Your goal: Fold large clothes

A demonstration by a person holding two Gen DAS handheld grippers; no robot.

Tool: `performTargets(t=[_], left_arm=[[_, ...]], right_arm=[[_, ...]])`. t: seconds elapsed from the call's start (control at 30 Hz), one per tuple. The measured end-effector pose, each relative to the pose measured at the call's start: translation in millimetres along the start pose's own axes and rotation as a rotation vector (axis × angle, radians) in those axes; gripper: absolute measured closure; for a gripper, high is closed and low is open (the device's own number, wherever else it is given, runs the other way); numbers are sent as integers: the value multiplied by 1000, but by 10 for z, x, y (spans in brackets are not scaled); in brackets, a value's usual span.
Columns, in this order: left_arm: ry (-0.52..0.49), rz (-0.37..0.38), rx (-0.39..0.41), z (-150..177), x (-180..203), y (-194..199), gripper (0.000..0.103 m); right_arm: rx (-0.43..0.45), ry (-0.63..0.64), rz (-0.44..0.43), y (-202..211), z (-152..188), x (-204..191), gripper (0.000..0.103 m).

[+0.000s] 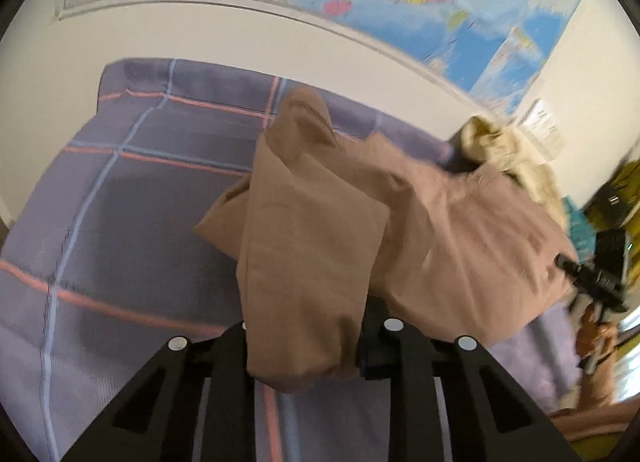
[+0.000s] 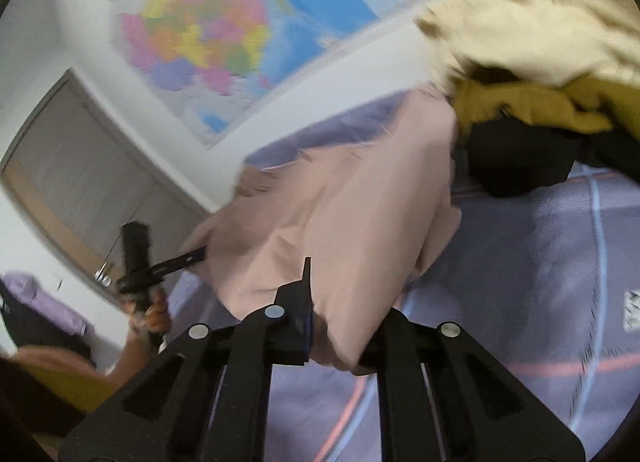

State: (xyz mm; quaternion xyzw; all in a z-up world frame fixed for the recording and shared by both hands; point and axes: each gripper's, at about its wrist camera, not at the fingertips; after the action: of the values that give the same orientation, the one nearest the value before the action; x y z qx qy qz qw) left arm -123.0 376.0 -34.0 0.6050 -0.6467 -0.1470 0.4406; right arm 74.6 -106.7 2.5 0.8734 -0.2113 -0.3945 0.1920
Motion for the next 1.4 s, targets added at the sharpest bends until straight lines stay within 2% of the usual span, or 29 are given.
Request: performTargets(t=[0.07, 0.1, 0.13, 0.17, 0.2, 0.23, 0.27, 0.3, 0.33, 0.37, 0.4, 0.43, 0.5, 0.57, 0.67, 0.77, 0.87, 0.93, 0.97, 1.03, 1.07, 1.13, 1.27, 1.37, 1.4], left_arm=[[14, 74, -15, 127, -67, 79, 80], [17, 86, -27, 181, -83, 65, 74], [15, 67, -56, 286, -114, 12, 66], [12, 35, -74, 346, -129, -35, 62], [7, -20, -100, 418, -148, -103, 56], [3, -36, -101, 446, -151, -117, 49], [-4, -57, -77, 449, -132, -73, 46], [-13, -92, -54, 422, -111, -25, 34], [-24, -136, -18, 382, -81, 52, 26], [-38, -151, 28, 333, -41, 153, 25], [-49, -147, 52, 288, -6, 212, 19], [-67, -149, 77, 223, 54, 284, 10], [-119, -209, 121, 102, 212, 337, 10], [-164, -251, 108, -6, 297, 251, 9], [-213, -281, 53, -145, 421, -45, 9], [-248, -354, -14, -195, 522, -440, 9], [-259, -398, -52, -224, 539, -649, 9], [-244, -402, -62, -236, 517, -708, 9], [-238, -399, -65, -239, 501, -713, 11], [-235, -391, -63, -245, 489, -695, 22], [-237, -390, -65, -243, 487, -683, 24], [-241, -392, -62, -235, 494, -661, 29], [-245, -392, -51, -245, 559, -638, 41], [-237, -394, -46, -257, 542, -601, 51], [-232, -394, -46, -268, 532, -589, 58]], right_arm=[[-2, 25, 14, 211, 125, -107, 94], [-19, 24, 21, 242, 179, -96, 92], [-50, 23, 62, 228, 252, -63, 90], [-92, -9, 112, 157, 316, 21, 86], [-139, -37, 142, 70, 361, 97, 78], [-194, -56, 198, -22, 411, 179, 66], [-215, -71, 261, -70, 440, 244, 60], [-211, -79, 274, -66, 447, 274, 55], [-186, -92, 259, -26, 426, 296, 44], [-159, -100, 262, 14, 389, 303, 36], [-108, -93, 303, 113, 339, 290, 24], [-66, -71, 347, 188, 289, 253, 24], [-18, -31, 374, 256, 198, 184, 24], [19, 24, 404, 233, 116, 84, 24], [0, 97, 475, -29, 22, 34, 23], [-53, 140, 502, -307, -45, 114, 23], [-101, 151, 523, -589, -86, 213, 23], [-119, 140, 525, -678, -89, 268, 36], [-119, 133, 528, -695, -92, 285, 37], [-111, 148, 540, -688, -86, 251, 54], [-101, 168, 553, -665, -93, 228, 59], [-92, 172, 528, -640, -117, 207, 81], [-95, 206, 528, -686, -124, 105, 92], [-85, 197, 515, -720, -165, 96, 97], [-80, 190, 507, -732, -182, 101, 98]])
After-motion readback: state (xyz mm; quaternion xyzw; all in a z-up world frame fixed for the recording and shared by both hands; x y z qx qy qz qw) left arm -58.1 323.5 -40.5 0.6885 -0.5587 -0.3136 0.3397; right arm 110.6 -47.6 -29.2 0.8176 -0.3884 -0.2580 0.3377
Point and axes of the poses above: each gripper's, at about its wrist camera, not at the fingertips, and y roughly against the way its jaws point, x to its right, z to its underside, and after that the axes turned 3 degrees about -x, right-handed
